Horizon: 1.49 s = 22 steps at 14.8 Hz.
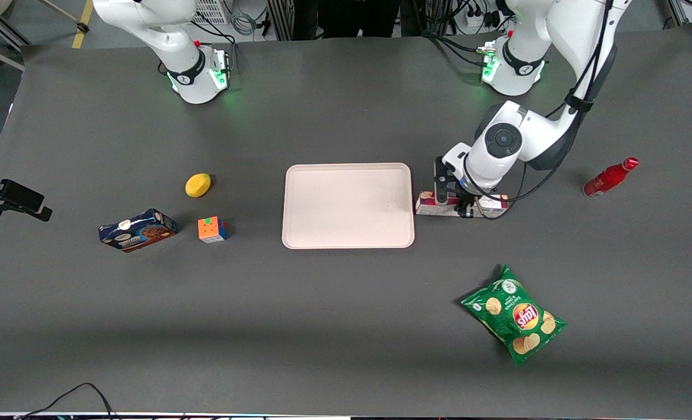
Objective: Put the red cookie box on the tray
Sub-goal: 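Lift the cookie box upright with the left gripper over the tray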
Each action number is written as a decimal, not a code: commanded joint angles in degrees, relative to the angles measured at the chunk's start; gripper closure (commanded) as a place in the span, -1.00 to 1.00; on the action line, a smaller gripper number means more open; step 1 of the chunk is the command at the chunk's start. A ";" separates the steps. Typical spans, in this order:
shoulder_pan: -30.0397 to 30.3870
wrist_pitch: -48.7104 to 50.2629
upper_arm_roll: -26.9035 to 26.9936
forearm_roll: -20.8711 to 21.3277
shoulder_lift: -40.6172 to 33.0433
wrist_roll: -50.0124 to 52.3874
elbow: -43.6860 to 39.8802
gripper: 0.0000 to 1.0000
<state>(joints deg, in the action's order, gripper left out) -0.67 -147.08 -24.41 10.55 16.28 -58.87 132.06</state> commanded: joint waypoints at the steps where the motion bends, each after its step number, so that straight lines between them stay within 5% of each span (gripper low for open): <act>1: 0.23 15.28 0.15 0.70 -2.74 -0.54 -10.04 1.00; 8: 0.32 38.95 1.20 -0.44 -6.70 -0.28 -28.86 1.00; 12: 0.40 46.61 3.75 -5.96 -8.28 0.33 -34.59 1.00; 14: 0.32 47.23 3.84 -9.14 -9.51 9.51 -34.33 1.00; 22: -0.12 47.77 -8.01 -9.50 -9.34 67.34 -33.54 1.00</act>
<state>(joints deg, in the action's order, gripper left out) -0.65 -99.72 -29.84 1.35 7.41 -8.74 98.28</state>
